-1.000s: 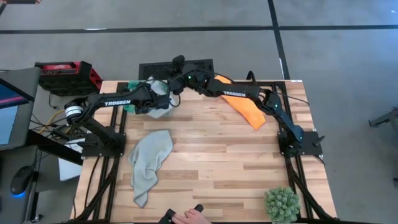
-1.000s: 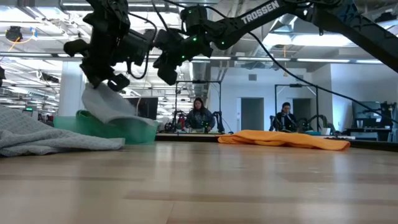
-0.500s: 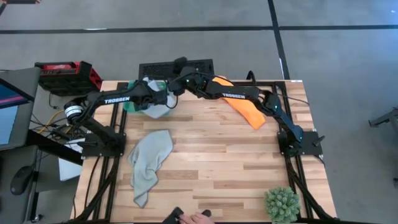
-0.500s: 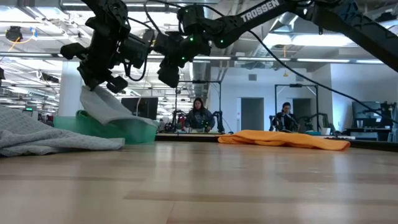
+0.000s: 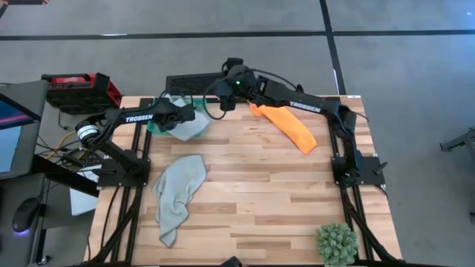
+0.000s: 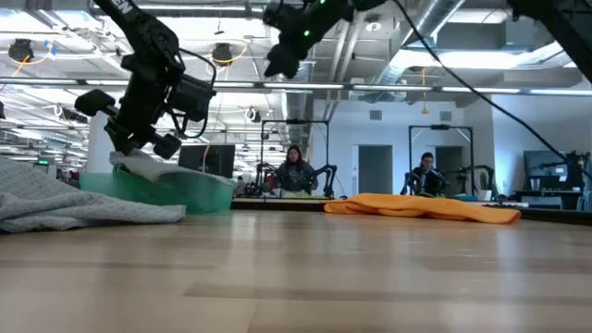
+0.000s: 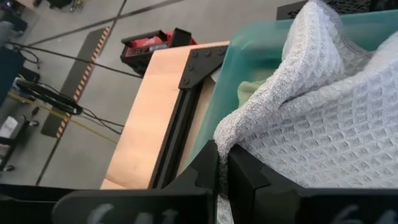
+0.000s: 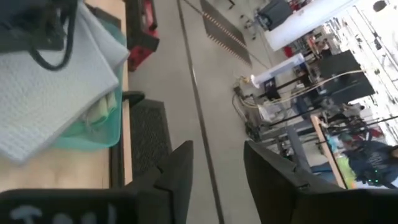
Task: Fold microfiber towels
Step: Put the folded gray towel into the bin
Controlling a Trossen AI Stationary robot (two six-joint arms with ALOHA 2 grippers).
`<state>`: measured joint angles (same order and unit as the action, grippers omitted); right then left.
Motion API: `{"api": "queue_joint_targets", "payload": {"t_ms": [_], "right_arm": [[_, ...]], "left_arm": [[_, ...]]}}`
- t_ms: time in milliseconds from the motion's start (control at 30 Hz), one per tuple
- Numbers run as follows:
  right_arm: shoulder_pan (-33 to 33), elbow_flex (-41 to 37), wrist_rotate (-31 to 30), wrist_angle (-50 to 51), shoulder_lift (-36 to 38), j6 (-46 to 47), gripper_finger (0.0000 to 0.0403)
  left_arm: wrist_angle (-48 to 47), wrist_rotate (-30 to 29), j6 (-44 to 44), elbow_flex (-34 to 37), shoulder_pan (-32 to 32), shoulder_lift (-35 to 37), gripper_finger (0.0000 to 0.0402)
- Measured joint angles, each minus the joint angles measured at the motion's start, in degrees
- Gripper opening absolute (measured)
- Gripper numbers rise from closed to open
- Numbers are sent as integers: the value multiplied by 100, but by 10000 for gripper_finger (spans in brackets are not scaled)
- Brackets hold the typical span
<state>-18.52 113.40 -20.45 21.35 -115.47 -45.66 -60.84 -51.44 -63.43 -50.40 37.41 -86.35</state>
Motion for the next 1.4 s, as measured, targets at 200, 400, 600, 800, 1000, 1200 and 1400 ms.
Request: {"api": "queue_joint_targets", "payload": {"t_ms": [200, 400, 600, 800, 1000, 1200, 1400], "right_arm": [[112, -4, 6, 316, 260, 67, 156], [254, -6, 4, 312, 299, -9, 152], [314, -8, -44, 310, 299, -115, 146], [304, -7, -50, 281, 418, -89, 139], [304, -11, -66, 377, 529, -77, 137], [391, -8, -69, 789, 782, 112, 137], [628, -3, -42, 1467, 1099, 432, 138]], "left_arm": [[43, 20, 116, 43, 82, 0, 23], [41, -22, 169, 43, 103, 0, 63], [-50, -4, 415, 43, 207, 7, 102], [-793, 9, 192, -85, 142, 338, 114], [-1260, -127, 159, -316, -75, 1061, 114], [-455, 387, 1582, -322, -760, 1644, 114], [1398, 1488, 3324, -238, -1149, 1405, 114]]}}
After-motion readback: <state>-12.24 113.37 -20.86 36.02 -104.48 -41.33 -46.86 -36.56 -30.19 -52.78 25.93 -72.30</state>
